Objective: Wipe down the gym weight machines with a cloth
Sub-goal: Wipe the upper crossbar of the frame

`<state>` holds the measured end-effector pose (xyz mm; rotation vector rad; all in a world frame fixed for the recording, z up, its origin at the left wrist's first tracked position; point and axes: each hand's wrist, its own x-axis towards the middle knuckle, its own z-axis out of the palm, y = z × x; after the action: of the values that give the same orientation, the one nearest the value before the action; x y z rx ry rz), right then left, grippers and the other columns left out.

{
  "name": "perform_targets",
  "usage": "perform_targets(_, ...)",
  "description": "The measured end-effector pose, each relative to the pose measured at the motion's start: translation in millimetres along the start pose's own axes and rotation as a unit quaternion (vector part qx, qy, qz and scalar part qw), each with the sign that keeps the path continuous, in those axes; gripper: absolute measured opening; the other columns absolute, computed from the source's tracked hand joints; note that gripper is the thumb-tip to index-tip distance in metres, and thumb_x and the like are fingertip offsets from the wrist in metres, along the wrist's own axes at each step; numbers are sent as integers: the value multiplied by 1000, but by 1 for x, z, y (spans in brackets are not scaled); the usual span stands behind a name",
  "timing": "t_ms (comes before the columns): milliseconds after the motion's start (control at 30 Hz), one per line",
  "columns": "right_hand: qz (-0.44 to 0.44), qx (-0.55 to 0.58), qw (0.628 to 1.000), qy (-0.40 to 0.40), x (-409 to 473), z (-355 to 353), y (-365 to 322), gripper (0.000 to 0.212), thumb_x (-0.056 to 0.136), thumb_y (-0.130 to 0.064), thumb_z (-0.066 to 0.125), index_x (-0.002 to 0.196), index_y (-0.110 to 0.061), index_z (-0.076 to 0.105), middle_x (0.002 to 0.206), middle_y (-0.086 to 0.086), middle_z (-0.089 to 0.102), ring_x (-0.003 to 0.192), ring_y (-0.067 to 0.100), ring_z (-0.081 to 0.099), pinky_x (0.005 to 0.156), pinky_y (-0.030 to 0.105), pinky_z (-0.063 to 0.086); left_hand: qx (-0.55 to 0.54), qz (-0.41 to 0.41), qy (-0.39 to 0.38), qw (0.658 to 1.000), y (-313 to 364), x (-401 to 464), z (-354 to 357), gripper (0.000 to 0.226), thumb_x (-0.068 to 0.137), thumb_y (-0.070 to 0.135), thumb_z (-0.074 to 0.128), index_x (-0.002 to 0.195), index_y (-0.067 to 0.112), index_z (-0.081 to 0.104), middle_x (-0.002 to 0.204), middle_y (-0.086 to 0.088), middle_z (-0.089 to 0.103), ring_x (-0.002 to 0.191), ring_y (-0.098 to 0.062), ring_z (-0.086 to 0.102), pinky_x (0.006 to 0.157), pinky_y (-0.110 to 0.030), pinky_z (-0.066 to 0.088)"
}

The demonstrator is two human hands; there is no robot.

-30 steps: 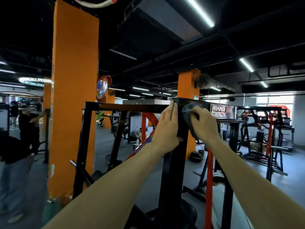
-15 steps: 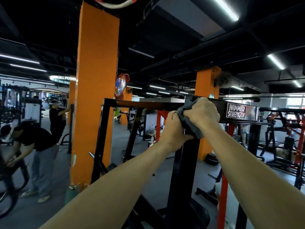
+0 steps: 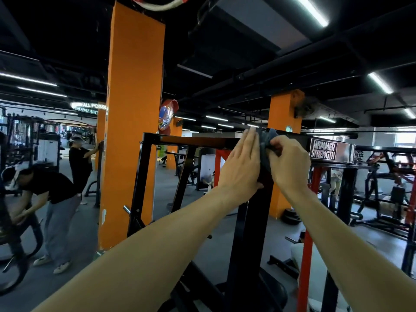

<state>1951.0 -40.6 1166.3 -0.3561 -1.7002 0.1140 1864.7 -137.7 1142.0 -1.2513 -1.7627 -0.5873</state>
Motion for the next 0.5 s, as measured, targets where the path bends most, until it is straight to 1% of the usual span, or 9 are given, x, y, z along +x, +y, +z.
perform_targets(100, -45, 17, 998, 29, -8, 1, 22, 21, 96, -7, 65, 114, -5, 73, 111, 8, 71, 96, 19, 66, 84, 4, 35, 92, 50, -39, 994, 0, 13, 0, 138, 75, 53, 83, 156, -1, -16, 166, -18, -22, 153, -28, -23, 127, -42, -7)
perform_targets(167, -45, 17, 998, 28, -7, -2, 45, 18, 97, -5, 62, 109, 0, 74, 105, 12, 72, 89, 21, 65, 79, -3, 33, 130, 54, -63, 988, 1, 20, -2, 143, 74, 60, 81, 154, -2, -20, 164, -20, -26, 151, -31, -27, 125, -42, -12)
perform_targets(233, -5, 2, 1000, 7, 3, -6, 70, 20, 99, -7, 57, 99, 1, 76, 98, 16, 72, 77, 20, 57, 66, 8, 35, 167, 50, -74, 982, 1, 23, -5, 146, 73, 67, 77, 153, -4, -22, 162, -22, -29, 150, -32, -30, 125, -43, -14)
perform_targets(267, 28, -8, 1000, -7, 9, -9, 82, 23, 100, -8, 55, 96, 2, 75, 97, 17, 71, 75, 19, 53, 63, 18, 35, 186, 50, -79, 978, 3, 25, -6, 148, 72, 71, 75, 153, -5, -23, 162, -22, -30, 150, -33, -31, 125, -44, -14)
perform_targets(300, 60, -16, 998, -23, 14, -11, 89, 25, 101, -9, 54, 94, 3, 75, 97, 17, 69, 75, 18, 50, 62, 24, 33, 209, 51, -84, 973, 5, 28, -8, 150, 71, 75, 73, 152, -5, -23, 162, -22, -31, 149, -33, -31, 125, -44, -14)
perform_targets(367, 99, -20, 994, -45, 17, -11, 89, 25, 101, -8, 53, 94, 4, 74, 101, 17, 65, 78, 18, 48, 64, 23, 32, 256, 62, -96, 960, 12, 37, -10, 153, 68, 82, 68, 152, -6, -24, 161, -22, -31, 149, -34, -31, 124, -45, -15)
perform_targets(400, 96, -16, 994, -50, 13, -11, 83, 23, 100, -7, 53, 96, 3, 74, 103, 17, 64, 82, 19, 50, 68, 22, 33, 273, 70, -104, 954, 18, 44, -9, 152, 68, 84, 66, 152, -6, -23, 162, -22, -30, 149, -34, -30, 124, -46, -15)
perform_targets(433, 65, -7, 997, -47, 5, -10, 73, 20, 99, -6, 55, 99, 0, 74, 105, 16, 65, 87, 21, 53, 73, 23, 36, 285, 74, -113, 949, 24, 51, -7, 149, 70, 83, 65, 153, -5, -21, 163, -22, -28, 150, -35, -29, 124, -46, -15)
perform_targets(500, -40, 20, 998, -43, -18, -3, 60, 19, 95, -4, 60, 109, -3, 73, 111, 13, 66, 103, 26, 58, 86, 30, 48, 300, 71, -119, 944, 37, 62, 2, 134, 80, 72, 66, 155, -3, -16, 165, -23, -21, 153, -36, -20, 125, -47, -12)
